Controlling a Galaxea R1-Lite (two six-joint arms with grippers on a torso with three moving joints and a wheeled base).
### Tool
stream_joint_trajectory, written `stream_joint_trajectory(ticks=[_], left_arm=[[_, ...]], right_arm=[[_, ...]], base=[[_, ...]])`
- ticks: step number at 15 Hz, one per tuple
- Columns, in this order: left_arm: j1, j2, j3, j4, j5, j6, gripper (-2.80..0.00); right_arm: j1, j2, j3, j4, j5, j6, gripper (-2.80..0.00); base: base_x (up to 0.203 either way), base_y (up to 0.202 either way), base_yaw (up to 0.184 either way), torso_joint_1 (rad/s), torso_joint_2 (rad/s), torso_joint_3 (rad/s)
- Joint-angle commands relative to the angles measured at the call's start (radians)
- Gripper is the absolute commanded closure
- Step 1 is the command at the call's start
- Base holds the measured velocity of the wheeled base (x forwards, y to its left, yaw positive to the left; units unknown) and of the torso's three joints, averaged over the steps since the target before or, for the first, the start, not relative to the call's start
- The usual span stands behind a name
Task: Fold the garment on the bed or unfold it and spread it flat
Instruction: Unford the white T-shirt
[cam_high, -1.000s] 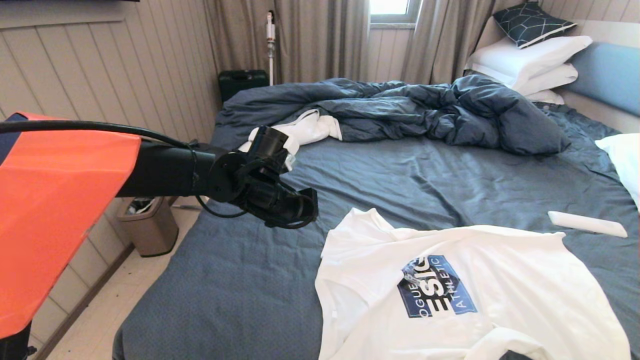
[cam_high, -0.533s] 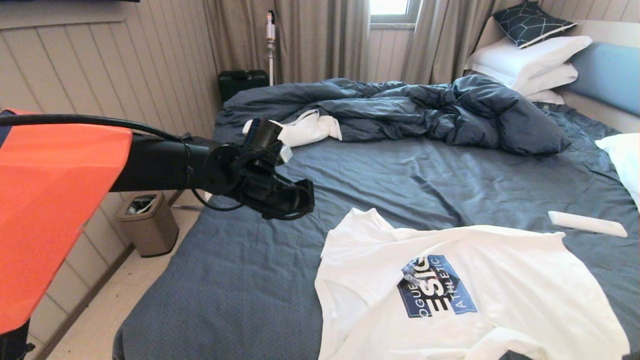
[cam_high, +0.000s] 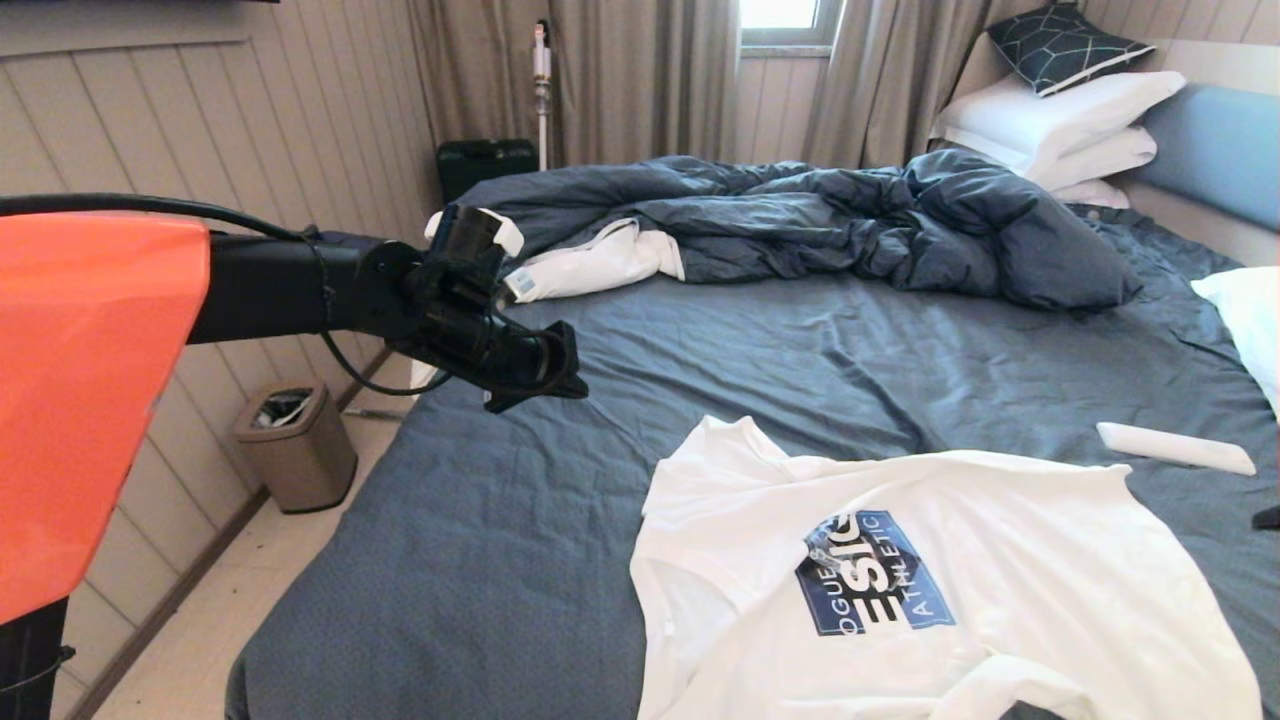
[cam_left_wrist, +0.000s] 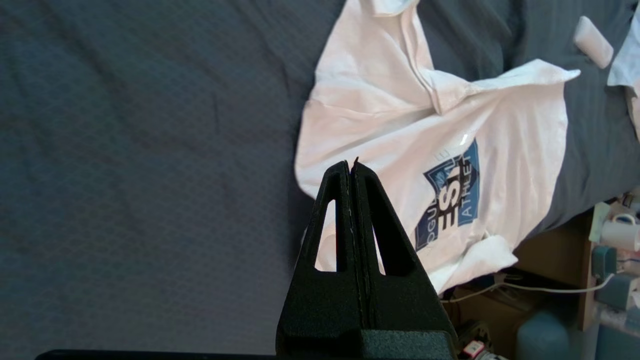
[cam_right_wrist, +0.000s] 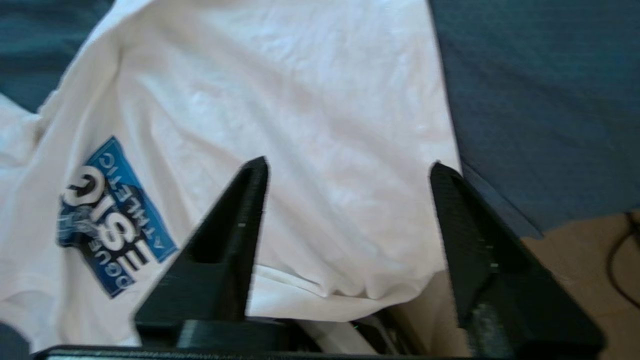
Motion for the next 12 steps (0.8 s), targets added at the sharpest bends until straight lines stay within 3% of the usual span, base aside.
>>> stream_joint_trajectory(ticks=[1,4,9,12], left_arm=[[0.005,0.023,-0.001,0.002,-0.018,-0.002,0.00],[0.004,0.048,-0.014,-0.002,-0.041,-0.002,0.00],[-0.001,0.181,-0.076,-0.114,-0.193,0.003,0.00],[-0.004,0.201,-0.075,-0.139,-0.198,0.030,0.00]], right_arm=[[0.006,0.117,-0.113,0.037,0.010,0.002,0.00],[0.007,0.174,-0.190,0.115,0.026,0.005,0.00],[0.029,0.358,-0.602,0.387,0.095,0.070,0.00],[0.047,0.382,-0.615,0.409,0.103,0.073,0.00]], base=[[0.000,0.000,0.000,0.000,0.00,0.000],[0.000,0.000,0.000,0.000,0.00,0.000],[0.000,0.000,0.000,0.000,0.00,0.000],[0.000,0.000,0.000,0.000,0.00,0.000]])
